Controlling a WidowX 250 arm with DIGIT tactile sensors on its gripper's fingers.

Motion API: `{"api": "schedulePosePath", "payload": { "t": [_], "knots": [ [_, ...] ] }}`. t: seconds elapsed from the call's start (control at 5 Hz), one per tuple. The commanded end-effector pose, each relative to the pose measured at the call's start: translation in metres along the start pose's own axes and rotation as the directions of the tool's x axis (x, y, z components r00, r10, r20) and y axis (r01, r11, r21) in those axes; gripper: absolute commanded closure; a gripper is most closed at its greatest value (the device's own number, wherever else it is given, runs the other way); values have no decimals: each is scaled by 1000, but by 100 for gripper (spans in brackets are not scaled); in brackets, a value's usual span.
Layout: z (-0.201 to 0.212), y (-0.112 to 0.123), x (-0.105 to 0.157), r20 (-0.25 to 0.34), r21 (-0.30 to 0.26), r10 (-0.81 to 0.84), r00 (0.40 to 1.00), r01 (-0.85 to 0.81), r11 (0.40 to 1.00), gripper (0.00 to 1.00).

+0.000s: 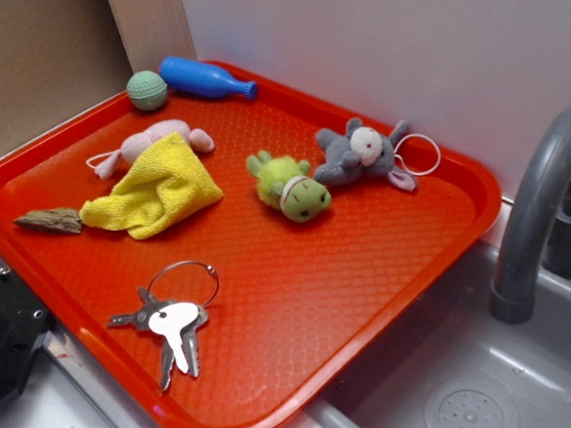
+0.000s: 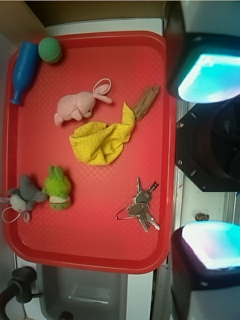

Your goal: Grab the silver keys.

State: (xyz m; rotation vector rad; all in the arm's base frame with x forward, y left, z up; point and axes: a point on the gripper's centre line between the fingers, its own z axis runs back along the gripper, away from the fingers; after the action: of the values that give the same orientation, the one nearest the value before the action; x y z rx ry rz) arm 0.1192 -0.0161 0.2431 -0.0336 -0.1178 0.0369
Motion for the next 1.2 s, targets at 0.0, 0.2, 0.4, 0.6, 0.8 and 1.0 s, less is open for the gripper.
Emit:
{"api": "schedulePosePath", "payload": {
  "t": [0.0, 0.2, 0.4, 0.6, 0.8, 1.0],
  "knots": [
    [0, 0, 0, 0, 0, 0, 1000, 0, 1000, 0],
    [-29, -50, 30, 138, -129, -233, 963, 250, 960, 0],
    [-72, -99, 33, 140, -142, -348, 927, 366, 920, 0],
    [-105, -114, 18, 36, -115, -438, 898, 439, 891, 0],
    [-125, -94, -6, -107, -6, -417, 903, 418, 908, 0],
    [-140, -72, -7, -127, -4, -430, 894, 433, 901, 0]
  ]
}}
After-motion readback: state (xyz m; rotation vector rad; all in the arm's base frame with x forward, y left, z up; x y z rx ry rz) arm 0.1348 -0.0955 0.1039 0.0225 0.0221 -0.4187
